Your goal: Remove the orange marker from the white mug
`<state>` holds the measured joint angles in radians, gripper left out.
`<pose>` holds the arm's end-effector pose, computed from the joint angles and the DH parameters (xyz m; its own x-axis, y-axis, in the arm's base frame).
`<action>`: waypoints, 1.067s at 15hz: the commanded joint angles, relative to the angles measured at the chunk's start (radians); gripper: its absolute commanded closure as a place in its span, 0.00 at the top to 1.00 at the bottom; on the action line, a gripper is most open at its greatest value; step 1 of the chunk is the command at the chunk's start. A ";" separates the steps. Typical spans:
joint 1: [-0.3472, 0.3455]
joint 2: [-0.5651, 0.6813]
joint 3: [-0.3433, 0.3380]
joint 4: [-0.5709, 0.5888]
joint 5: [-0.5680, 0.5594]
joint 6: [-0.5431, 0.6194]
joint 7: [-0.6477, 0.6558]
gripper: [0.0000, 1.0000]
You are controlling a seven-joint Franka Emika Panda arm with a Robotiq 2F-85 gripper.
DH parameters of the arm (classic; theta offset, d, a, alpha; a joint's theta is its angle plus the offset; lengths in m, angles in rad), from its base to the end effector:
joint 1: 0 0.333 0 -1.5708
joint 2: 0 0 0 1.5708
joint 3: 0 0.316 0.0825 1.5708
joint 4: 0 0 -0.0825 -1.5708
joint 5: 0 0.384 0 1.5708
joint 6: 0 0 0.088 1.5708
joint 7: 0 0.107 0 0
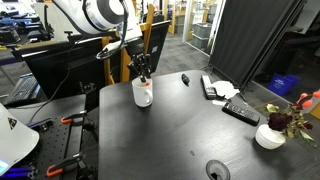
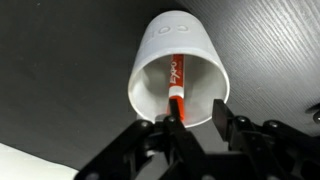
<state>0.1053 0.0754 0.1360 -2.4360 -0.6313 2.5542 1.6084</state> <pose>0.4731 0.1253 0.2760 0.6285 -0.6989 0.3414 -0.7512 -0.6592 0.0333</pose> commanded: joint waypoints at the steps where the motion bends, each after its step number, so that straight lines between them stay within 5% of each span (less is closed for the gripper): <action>1: 0.008 -0.014 -0.024 -0.024 0.037 0.033 -0.041 0.42; 16: 0.006 0.000 -0.043 -0.028 0.080 0.058 -0.136 0.41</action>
<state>0.1052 0.0759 0.1081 -2.4501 -0.5868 2.5771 1.5217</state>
